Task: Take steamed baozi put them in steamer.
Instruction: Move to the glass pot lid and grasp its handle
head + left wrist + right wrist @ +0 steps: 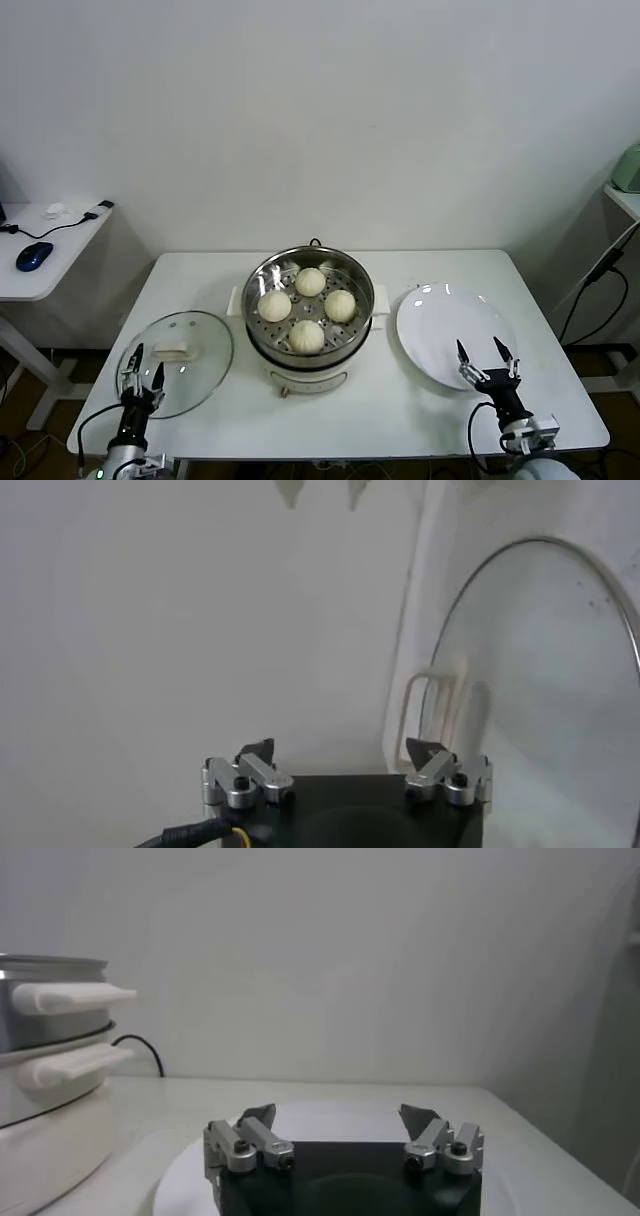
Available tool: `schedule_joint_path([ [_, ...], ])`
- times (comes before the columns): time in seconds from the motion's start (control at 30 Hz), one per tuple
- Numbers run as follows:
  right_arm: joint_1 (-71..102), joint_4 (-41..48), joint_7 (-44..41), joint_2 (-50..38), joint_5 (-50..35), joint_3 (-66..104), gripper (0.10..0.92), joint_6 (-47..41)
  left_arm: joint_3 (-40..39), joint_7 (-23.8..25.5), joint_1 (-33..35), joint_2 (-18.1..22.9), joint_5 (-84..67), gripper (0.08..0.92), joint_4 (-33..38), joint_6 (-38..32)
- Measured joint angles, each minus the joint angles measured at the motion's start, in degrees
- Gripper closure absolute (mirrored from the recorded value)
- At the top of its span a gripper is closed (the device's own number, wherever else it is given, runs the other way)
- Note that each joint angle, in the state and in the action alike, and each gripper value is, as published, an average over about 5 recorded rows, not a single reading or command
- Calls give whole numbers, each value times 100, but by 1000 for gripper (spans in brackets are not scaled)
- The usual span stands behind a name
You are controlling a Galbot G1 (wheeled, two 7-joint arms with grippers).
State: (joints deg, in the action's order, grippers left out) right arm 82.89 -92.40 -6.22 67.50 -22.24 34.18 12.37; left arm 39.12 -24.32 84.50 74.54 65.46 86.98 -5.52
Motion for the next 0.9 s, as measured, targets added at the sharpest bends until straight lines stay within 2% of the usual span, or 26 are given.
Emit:
schedule_joint_path([
  [0.73, 142, -44, 7, 102, 152, 136, 203, 34, -220, 183, -750, -162, 754, 178, -675, 346],
  [0.83, 113, -37, 10, 119, 192, 127, 203, 23, -248, 187, -832, -156, 767, 211, -746, 384],
  [0.9, 98, -27, 9, 132, 220, 122, 203, 22, -257, 190, -875, -151, 770, 265, -791, 409],
])
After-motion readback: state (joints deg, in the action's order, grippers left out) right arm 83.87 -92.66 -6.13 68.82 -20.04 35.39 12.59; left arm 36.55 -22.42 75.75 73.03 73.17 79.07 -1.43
